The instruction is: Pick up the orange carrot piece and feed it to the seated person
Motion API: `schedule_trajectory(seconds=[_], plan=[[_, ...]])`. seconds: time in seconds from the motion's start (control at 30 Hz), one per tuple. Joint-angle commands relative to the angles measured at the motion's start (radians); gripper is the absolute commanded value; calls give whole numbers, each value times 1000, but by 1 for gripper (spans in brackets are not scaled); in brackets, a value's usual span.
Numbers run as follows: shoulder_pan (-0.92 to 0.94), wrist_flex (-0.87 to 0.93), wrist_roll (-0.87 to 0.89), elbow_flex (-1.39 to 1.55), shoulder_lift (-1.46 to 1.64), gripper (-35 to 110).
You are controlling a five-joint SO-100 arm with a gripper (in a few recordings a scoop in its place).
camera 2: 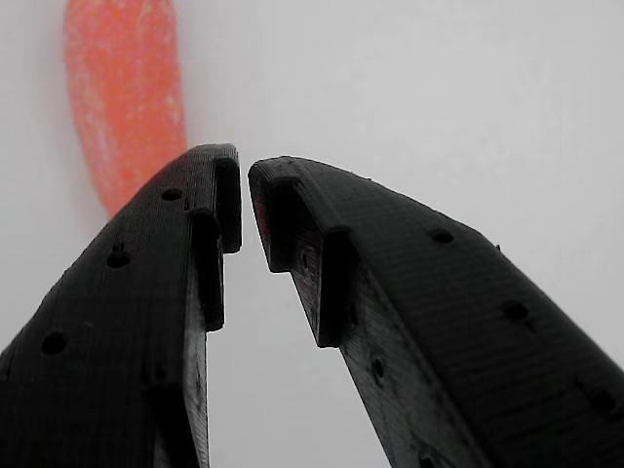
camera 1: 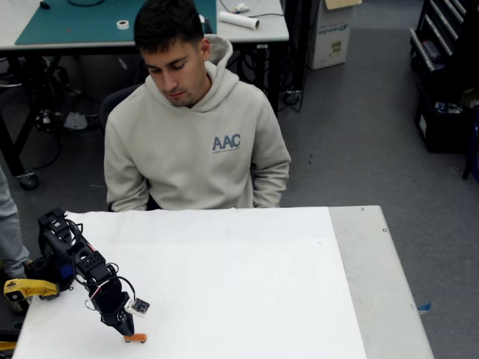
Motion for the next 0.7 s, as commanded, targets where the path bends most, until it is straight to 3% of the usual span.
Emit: schedule_trajectory(seconds=[0.0,0.67], plan=[[6,3,-5,-83,41,-3],[-28,-5,-12,-81,40,-2]])
